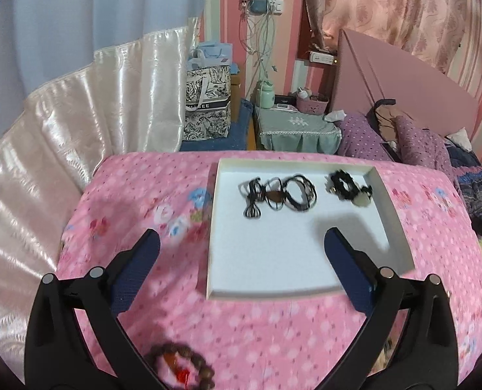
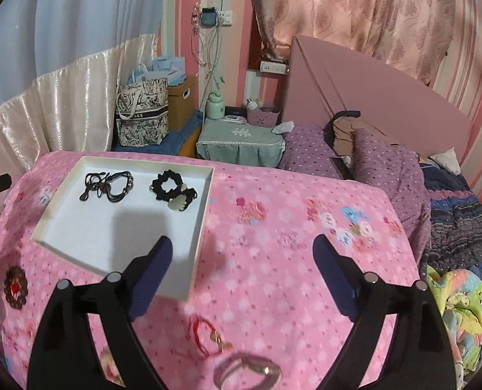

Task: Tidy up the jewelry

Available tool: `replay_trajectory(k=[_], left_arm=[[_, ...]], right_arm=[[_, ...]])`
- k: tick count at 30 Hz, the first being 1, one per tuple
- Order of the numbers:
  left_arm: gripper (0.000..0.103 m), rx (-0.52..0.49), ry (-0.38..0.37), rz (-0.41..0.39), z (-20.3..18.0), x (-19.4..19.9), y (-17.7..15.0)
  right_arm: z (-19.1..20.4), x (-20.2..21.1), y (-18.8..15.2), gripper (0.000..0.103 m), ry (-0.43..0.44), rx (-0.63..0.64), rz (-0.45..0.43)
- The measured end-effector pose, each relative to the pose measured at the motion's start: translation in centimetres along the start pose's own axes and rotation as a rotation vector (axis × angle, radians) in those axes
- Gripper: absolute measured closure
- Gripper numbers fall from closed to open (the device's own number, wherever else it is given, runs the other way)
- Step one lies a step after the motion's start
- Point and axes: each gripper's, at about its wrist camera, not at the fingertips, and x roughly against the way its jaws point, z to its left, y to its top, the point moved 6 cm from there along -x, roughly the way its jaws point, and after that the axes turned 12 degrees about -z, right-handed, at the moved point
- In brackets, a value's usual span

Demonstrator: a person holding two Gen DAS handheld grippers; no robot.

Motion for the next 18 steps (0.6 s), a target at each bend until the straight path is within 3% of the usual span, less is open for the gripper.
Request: replay_trajectory(k=[4, 18], left_arm=[[0.003, -0.002, -0.036, 0.029, 0.2, 1.9, -2.4], [0.003, -0.028, -0.032, 0.051, 1.2, 4.0, -8.5]], right_arm=[[0.4, 2.2, -1.2, 0.015, 0.009, -0.018, -0.026], [1.2, 4.6, -6.7, 0.015, -0.023, -0.059, -0.037]])
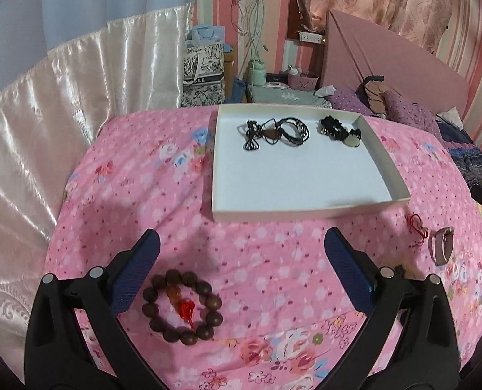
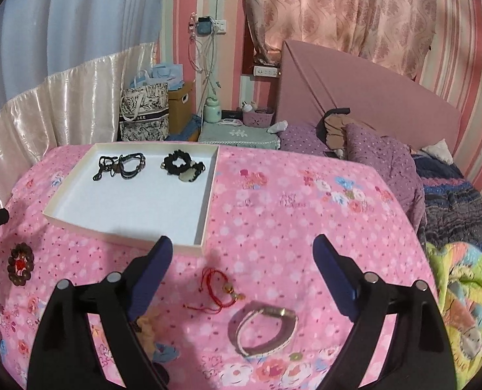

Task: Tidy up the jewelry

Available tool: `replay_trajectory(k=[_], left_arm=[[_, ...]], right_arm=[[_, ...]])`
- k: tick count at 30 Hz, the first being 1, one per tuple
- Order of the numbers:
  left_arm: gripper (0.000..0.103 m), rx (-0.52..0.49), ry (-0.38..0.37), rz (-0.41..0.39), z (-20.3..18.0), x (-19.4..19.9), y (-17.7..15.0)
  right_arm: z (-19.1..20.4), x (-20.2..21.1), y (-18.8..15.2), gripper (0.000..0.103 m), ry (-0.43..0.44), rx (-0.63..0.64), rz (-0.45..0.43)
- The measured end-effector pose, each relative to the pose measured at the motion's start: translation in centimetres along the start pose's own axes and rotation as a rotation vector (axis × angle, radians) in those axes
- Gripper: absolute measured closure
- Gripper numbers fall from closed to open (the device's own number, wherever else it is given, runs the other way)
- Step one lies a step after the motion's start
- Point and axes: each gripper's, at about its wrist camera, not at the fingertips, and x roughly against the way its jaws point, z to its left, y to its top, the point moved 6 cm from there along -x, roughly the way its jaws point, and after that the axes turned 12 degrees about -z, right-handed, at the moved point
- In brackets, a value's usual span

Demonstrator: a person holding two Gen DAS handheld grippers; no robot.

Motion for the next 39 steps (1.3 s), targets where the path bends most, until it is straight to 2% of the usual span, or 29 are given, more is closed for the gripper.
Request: replay_trajectory(k=[8, 13, 21, 32, 39], left_arm=[[0.003, 0.045, -0.025, 0.017, 1.3, -0.4, -3.1], [0.003, 0.060, -0.005, 0.035, 2.5, -0.9, -4.5], [0.003, 0.057, 0.009, 0.047, 3.9, -1.1, -5.5], [0.003, 0.053, 0.003, 0.051, 4.4, -0.6, -6.1], [0.004, 0.048, 0.004, 0.062, 4.8, -0.3, -6.8]], right_arm=[[0.3, -1.3, -3.6, 0.015, 0.013, -0.061, 0.041], [1.6, -2.8, -5.5, 0.015, 0.005, -0.044, 0.072], [2.1, -3.9, -6.5, 0.016, 0.000, -0.034, 0.097], [3.1, -2.2, -6.6, 0.016, 0.012, -0.032, 0.095], [4.3, -1.8, -7.9, 0.016, 0.018, -0.023, 0.119]])
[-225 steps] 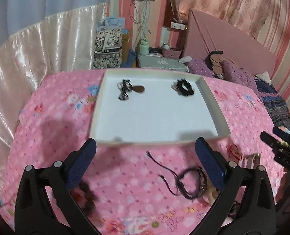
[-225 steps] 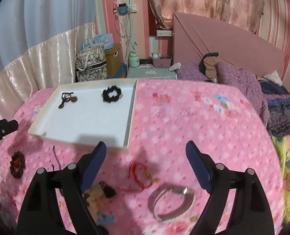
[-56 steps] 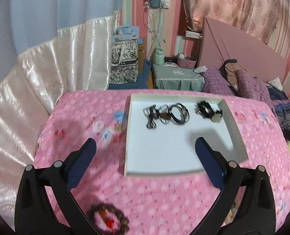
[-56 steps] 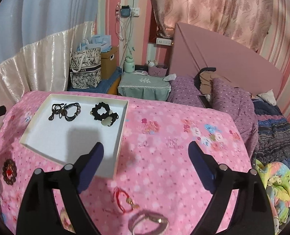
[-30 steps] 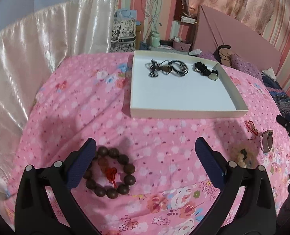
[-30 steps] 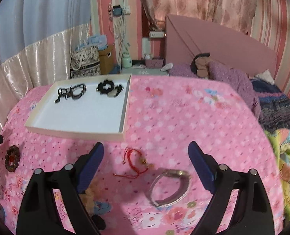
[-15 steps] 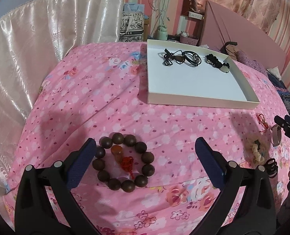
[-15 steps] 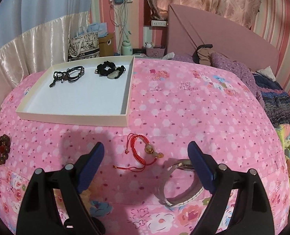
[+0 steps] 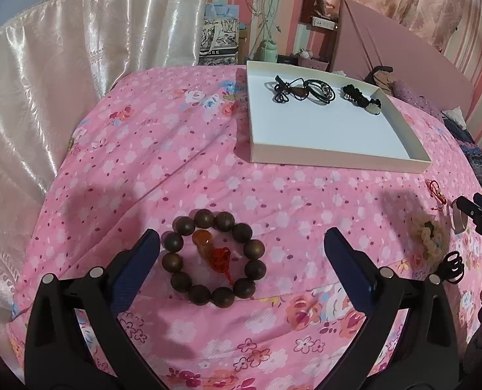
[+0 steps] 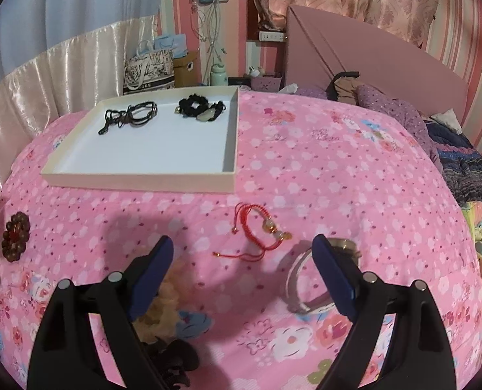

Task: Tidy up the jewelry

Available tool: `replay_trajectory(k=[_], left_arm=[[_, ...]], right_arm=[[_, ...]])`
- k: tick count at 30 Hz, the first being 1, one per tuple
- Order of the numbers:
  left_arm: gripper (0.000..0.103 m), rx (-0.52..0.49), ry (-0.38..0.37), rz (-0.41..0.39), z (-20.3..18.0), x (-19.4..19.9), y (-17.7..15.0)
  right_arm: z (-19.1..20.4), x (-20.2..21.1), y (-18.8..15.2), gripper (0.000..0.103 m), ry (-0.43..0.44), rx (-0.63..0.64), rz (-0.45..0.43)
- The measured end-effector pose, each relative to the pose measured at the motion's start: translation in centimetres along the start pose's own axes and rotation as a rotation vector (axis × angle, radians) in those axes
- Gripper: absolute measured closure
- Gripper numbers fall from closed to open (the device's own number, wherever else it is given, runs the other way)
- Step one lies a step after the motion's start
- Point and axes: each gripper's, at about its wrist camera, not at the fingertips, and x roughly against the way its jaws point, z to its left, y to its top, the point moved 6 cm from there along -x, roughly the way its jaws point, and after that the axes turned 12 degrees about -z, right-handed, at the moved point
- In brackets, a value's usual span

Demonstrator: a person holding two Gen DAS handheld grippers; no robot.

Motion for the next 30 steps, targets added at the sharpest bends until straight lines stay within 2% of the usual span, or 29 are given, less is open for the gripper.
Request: replay_trajectory(k=[2, 6, 14, 21, 25, 27, 30], left_arm=[[0.004, 0.001, 0.007, 0.004, 0.3, 0.0, -0.3], [0.019, 0.033, 0.007, 0.043, 1.3, -0.8, -1.3], [0.020, 0.022, 0.075, 0.058, 2.5, -1.5, -2.1], [0.025, 0.026, 0.070, 0.084, 2.8, -2.2, -2.7], [0.027, 0.024, 0.066, 0.097, 2.7, -2.6, -3.2], [0.032, 0.019, 0.061, 0.109, 2.5, -2.8, -3.4], [0.032, 0.005, 0.074, 0.116, 2.3, -3.0, -3.6]], right_arm=[[0.1, -0.1, -0.3, 0.016, 0.000, -0.002, 0.007], [0.1, -0.4, -0.5, 0.016, 0.002, -0.014, 0.018], [0.9, -0.2, -1.3, 0.023, 0.028, -0.009, 0.042], [2.4, 1.2, -2.0, 0.027, 0.083, 0.002, 0.043], [3.3, 1.2, -3.3, 0.028, 0.082, 0.034, 0.082], [3.6, 0.7, -3.9, 0.032, 0.082, 0.042, 0.112], [3.8, 0.0, -4.5, 0.035, 0.081, 0.050, 0.148]])
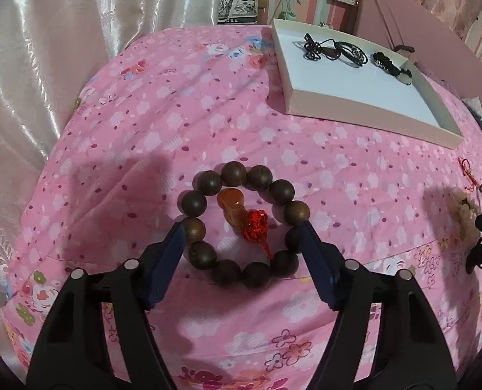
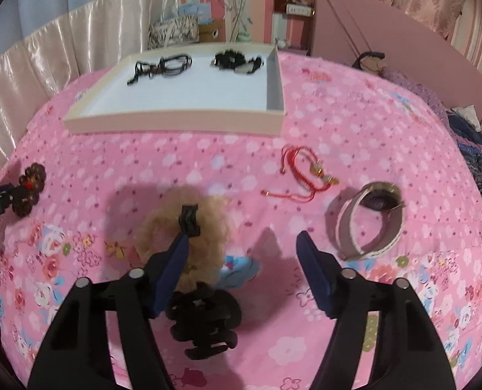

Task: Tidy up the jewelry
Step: 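Grasp the wooden bead bracelet with the left tool while the right tool grasps the cream scrunchie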

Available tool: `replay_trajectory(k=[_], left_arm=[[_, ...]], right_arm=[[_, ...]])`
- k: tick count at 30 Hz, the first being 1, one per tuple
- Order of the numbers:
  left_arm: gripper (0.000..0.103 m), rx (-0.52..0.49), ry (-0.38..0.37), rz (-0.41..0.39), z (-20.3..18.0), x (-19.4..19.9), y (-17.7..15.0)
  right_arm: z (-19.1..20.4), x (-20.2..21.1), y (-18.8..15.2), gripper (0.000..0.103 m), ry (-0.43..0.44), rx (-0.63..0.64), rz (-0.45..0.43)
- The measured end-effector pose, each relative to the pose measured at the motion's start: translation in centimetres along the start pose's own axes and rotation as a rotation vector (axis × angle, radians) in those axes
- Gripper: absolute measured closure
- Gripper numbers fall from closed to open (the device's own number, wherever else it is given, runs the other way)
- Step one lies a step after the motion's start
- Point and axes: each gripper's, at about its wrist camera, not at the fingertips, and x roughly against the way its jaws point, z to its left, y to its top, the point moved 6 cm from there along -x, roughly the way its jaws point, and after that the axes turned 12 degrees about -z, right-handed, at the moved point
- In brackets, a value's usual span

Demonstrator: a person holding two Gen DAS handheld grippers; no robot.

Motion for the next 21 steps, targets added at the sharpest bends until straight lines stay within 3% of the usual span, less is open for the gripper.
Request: replay_trajectory(k=[5, 7, 9, 11, 16, 19, 21], left_arm=[[0.033, -0.007, 0.001, 0.014, -0.1, 0.0, -0.1], [0.037, -0.015, -0.001, 0.018, -0.2, -0.1, 0.0], [0.048, -0.016, 0.007, 0.021, -0.2, -0.2, 0.2], [0.051, -0.017, 0.019, 0.026, -0.1, -0.5, 0.2], [0.060, -0.023, 0.022, 0.025, 0.0, -0.5, 0.2], [0.073, -0.032, 0.033, 0.018, 0.2, -0.6, 0.4], [0.087, -0.042, 0.047, 0.012, 0.4, -0.6, 0.5]], right_arm=[[0.5, -0.9, -0.3, 0.048, 0.000, 0.010, 0.031], [0.7, -1.1, -0.3, 0.055, -0.002, 0.012, 0.039], [0.7, -1.2, -0.3, 0.061, 0.002, 0.012, 0.043], [0.9, -1.3, -0.3, 0.071, 0.006, 0.015, 0.047], [1.3, -1.3, -0.1, 0.084, 0.011, 0.019, 0.050], [1.4, -1.2, 0.1, 0.089, 0.008, 0.023, 0.043], [1.4, -1.1, 0.3, 0.089, 0.006, 0.020, 0.039]])
